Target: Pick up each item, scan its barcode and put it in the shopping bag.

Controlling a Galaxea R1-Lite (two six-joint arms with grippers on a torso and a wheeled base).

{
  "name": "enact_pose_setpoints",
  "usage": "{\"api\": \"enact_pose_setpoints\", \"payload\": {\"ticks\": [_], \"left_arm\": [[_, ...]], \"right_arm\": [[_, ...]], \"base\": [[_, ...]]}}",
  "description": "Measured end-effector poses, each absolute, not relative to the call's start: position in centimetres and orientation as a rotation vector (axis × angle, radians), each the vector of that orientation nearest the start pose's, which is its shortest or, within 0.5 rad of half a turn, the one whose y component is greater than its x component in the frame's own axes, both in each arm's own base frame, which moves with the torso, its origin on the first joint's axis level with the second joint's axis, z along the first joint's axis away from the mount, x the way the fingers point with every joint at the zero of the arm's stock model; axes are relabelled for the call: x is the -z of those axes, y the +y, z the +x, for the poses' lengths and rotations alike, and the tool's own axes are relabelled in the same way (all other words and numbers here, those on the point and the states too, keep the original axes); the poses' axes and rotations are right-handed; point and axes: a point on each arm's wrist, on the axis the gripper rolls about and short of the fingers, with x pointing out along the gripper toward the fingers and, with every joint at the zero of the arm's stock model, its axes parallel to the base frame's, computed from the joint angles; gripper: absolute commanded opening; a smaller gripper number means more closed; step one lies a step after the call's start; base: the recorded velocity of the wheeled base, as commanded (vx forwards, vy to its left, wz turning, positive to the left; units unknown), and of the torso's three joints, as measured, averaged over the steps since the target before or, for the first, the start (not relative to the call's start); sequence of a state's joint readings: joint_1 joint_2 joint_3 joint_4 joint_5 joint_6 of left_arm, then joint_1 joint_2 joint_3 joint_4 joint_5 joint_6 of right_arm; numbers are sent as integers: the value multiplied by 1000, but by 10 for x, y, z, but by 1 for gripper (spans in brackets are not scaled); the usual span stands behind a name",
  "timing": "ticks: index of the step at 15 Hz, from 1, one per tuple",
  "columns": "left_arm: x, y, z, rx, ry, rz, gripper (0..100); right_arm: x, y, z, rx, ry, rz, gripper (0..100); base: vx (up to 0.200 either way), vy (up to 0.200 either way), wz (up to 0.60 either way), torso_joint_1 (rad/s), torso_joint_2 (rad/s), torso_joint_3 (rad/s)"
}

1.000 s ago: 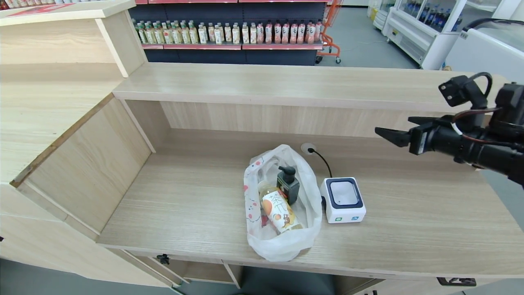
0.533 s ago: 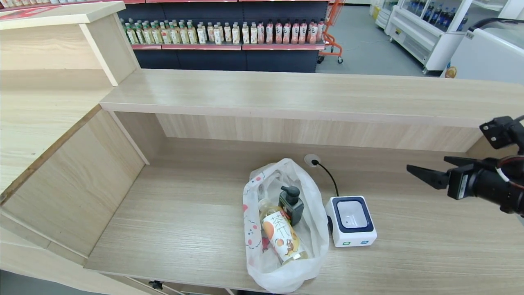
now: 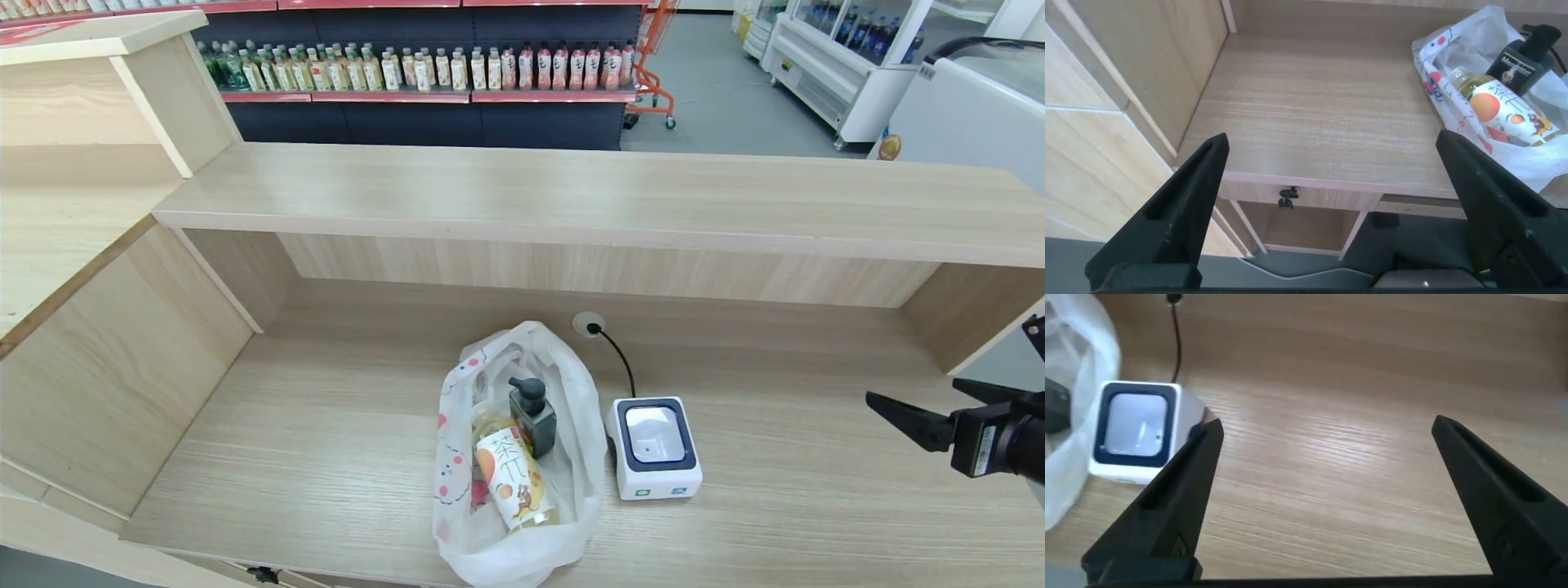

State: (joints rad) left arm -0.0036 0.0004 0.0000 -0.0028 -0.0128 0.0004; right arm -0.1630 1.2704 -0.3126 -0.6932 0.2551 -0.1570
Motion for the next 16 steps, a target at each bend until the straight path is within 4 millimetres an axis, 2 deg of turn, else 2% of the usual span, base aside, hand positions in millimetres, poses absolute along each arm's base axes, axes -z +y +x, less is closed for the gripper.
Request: {"api": "enact_pose_setpoints", "payload": {"ticks": [2,7,11,16], "left_arm": [[-76,0,-23,15,-2,0,100],[-76,0,-23,15,-2,0,100],[-76,0,-23,15,-2,0,100],[-76,0,-23,16,-2,0,100]], "right_arm": [[-152,-24,158,-80,264,-97,100],[-129,-16,111,-65,278,-95,100],[-121,-11,76,12,243,-113,100],[-104,-1,23,28,202,-107,100]], "base": [[0,0,0,0,0,0],[0,0,0,0,0,0],[0,0,0,0,0,0],[0,0,0,0,0,0]]}}
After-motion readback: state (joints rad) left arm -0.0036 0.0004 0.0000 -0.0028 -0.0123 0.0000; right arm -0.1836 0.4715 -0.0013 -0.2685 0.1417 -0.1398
